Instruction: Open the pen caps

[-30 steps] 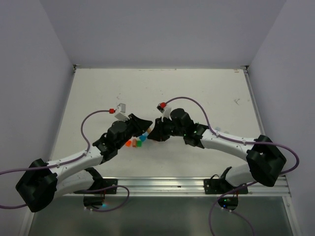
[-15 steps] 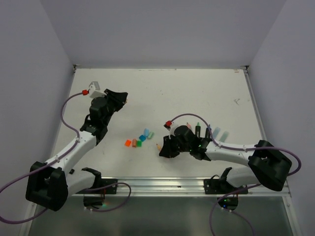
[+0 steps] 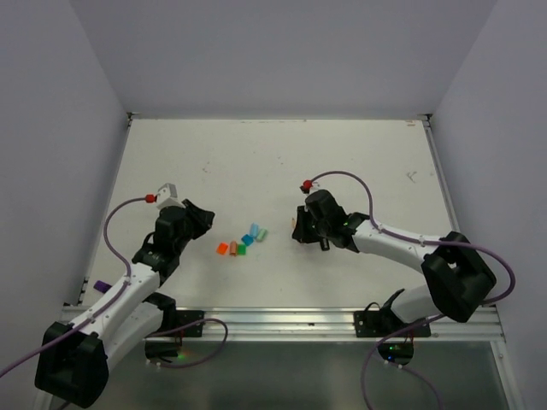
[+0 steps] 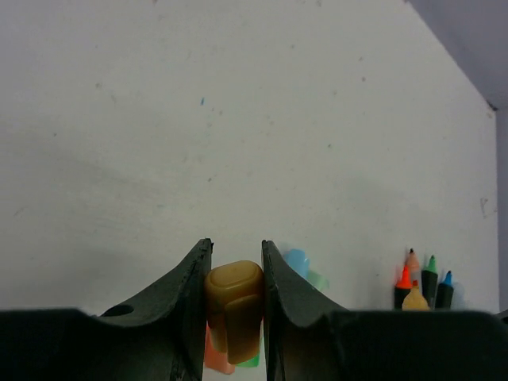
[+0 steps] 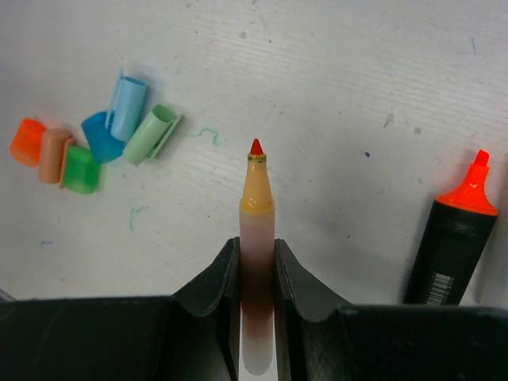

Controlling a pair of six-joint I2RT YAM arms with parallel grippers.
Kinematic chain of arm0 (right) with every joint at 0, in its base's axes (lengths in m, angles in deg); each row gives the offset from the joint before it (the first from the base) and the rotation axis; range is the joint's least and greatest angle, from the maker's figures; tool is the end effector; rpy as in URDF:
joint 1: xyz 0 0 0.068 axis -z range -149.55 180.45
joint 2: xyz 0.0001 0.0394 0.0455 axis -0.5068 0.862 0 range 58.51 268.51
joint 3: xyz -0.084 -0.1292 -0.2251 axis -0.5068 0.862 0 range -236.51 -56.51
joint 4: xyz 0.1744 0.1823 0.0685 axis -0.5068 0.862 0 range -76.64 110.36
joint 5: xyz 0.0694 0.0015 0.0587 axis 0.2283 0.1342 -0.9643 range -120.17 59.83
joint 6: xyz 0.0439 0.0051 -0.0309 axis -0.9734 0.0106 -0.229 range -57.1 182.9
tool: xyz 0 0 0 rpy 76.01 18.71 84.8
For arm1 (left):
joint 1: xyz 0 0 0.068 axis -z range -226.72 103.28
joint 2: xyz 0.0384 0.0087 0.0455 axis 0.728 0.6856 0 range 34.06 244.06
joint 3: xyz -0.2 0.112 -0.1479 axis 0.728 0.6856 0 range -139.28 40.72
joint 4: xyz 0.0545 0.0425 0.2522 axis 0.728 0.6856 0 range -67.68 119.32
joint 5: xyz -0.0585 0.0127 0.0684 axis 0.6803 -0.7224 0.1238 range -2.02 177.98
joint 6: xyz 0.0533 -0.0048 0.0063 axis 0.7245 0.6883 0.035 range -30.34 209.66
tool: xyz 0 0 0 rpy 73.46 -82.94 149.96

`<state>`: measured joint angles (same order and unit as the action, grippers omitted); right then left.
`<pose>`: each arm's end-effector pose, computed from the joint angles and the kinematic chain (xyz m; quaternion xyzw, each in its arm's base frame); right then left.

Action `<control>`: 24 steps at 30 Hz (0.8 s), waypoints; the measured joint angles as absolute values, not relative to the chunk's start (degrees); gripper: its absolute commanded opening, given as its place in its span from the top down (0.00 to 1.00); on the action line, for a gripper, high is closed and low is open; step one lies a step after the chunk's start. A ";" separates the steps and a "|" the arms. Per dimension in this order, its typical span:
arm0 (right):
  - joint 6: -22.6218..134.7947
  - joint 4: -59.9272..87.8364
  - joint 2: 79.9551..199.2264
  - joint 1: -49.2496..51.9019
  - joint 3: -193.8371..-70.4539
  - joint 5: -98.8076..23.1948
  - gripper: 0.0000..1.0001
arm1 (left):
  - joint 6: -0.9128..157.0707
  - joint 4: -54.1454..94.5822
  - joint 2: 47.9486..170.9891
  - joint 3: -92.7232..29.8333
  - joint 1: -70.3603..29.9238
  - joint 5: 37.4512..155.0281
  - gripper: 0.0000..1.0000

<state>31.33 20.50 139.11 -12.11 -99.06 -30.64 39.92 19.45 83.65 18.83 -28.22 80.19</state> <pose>0.2090 0.1924 0.1925 -0.0901 0.9201 0.2328 0.3018 0.1843 -0.0566 0.2078 -0.2615 0.7997 -0.2541 0.4770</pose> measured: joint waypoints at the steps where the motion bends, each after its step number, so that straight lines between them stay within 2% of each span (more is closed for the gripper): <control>1: 31.53 21.30 140.09 -11.89 -99.76 -29.98 1.00 | 39.81 20.72 82.64 20.52 -28.22 80.34 1.00; 3: 31.90 22.79 141.97 -11.74 -100.74 -28.93 1.00 | 39.73 22.88 81.28 22.86 -28.22 80.89 1.00; 6: 32.12 24.34 143.89 -11.39 -100.98 -27.44 1.00 | 39.73 24.76 80.13 24.60 -28.22 81.41 0.92; 14: 32.14 26.29 144.81 -9.91 -100.98 -26.13 1.00 | 39.09 26.03 81.22 25.87 -28.15 83.22 0.91; 20: 32.27 26.94 144.81 -9.25 -100.98 -24.95 1.00 | 37.41 28.41 83.93 26.62 -27.71 82.92 0.85; 23: 32.44 27.60 144.81 -8.35 -100.98 -24.71 0.99 | 36.51 28.93 84.98 27.03 -27.56 82.70 0.78; 24: 32.51 27.73 144.81 -8.03 -100.96 -24.71 0.98 | 36.25 29.11 85.24 27.29 -27.54 82.66 0.69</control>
<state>32.51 27.73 144.81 -8.03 -100.96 -24.71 36.25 29.11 85.24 27.29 -27.54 82.66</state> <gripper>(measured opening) 0.187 0.304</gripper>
